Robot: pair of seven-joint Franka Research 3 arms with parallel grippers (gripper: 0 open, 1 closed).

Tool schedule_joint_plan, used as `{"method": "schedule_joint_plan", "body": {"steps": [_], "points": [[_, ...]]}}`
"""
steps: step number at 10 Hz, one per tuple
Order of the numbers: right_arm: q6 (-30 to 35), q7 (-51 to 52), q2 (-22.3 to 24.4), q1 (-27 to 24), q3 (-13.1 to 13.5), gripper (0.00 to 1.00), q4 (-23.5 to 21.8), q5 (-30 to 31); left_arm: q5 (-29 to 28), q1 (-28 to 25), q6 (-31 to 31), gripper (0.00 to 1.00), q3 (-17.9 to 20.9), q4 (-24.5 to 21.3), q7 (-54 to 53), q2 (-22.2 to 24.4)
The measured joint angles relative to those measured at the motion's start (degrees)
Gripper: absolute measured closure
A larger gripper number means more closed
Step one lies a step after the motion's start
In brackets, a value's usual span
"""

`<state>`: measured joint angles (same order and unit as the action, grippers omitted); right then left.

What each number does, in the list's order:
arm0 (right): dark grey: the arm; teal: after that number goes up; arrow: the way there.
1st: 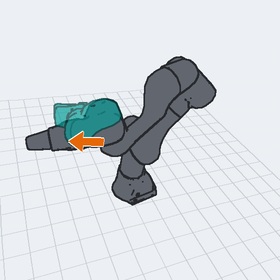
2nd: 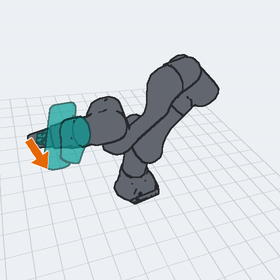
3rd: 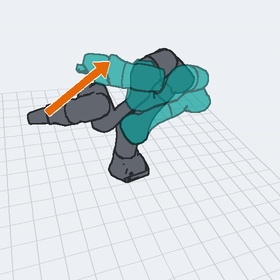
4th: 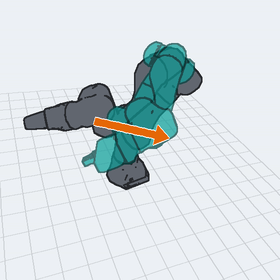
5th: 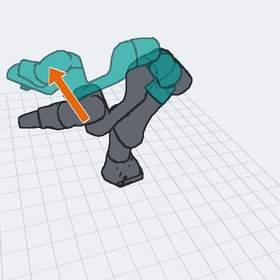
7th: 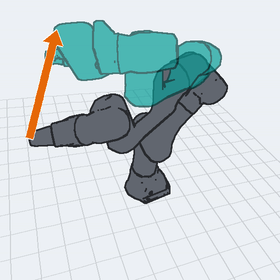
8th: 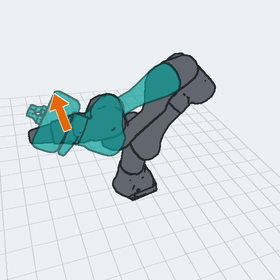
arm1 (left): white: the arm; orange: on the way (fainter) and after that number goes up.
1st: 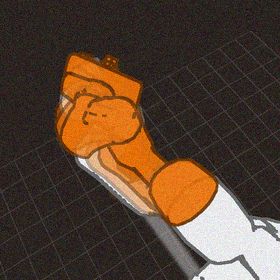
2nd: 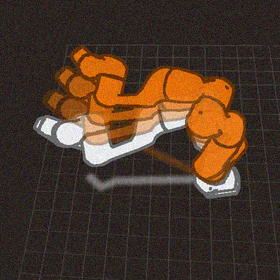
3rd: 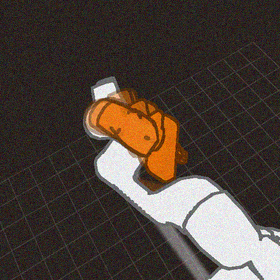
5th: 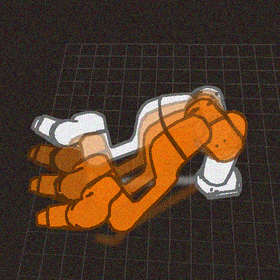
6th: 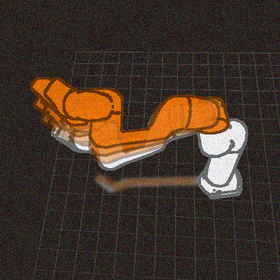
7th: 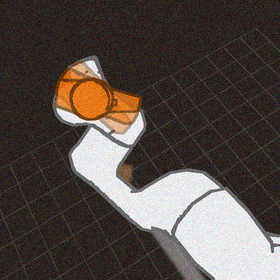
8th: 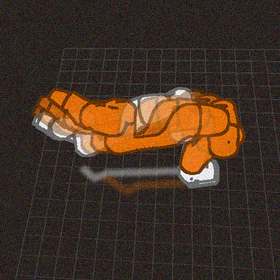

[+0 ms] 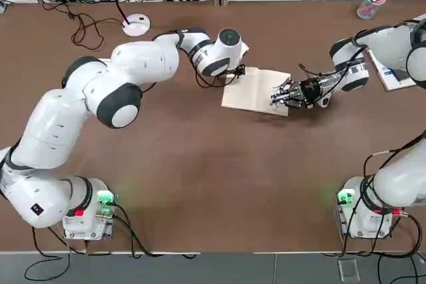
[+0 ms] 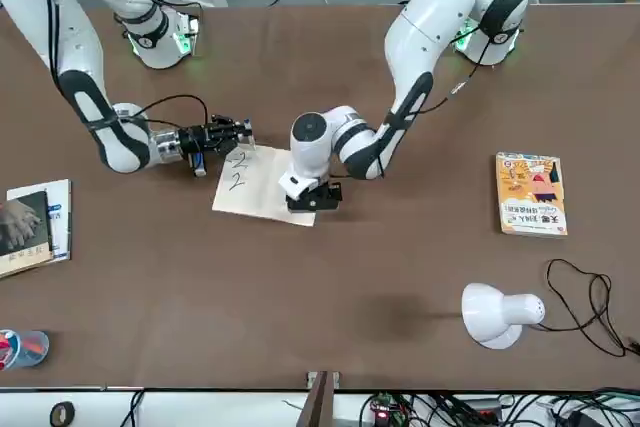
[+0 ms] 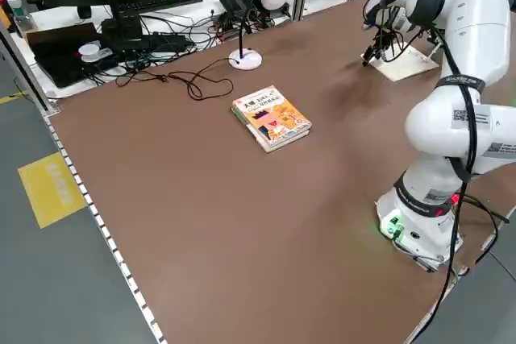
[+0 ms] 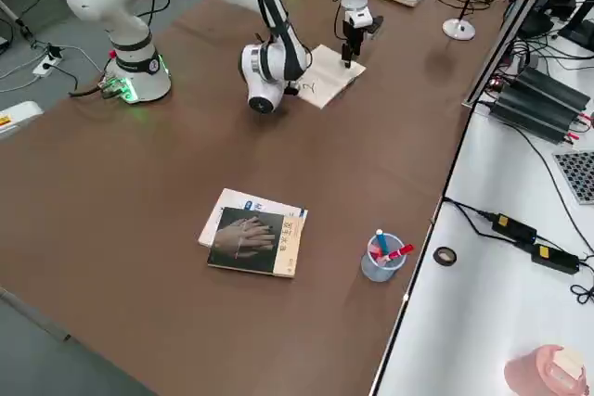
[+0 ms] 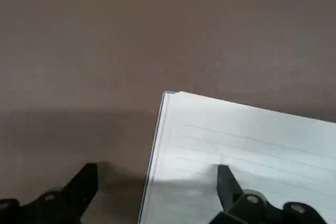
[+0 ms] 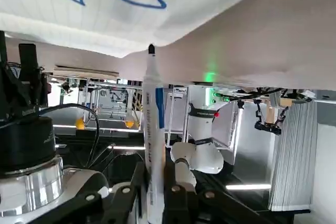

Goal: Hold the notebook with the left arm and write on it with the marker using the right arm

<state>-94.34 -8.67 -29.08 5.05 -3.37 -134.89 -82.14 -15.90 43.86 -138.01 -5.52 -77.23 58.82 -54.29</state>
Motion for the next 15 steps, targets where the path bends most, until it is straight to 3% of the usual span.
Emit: {"method": "schedule_joint_plan", "body": {"steps": [15], "points": [[-0.6,3.3,-2.0,1.2,0.0,0.83,0.8,0.0,0.0,0.0,0.0,0.0,0.0,0.0,0.0,0.0]]}}
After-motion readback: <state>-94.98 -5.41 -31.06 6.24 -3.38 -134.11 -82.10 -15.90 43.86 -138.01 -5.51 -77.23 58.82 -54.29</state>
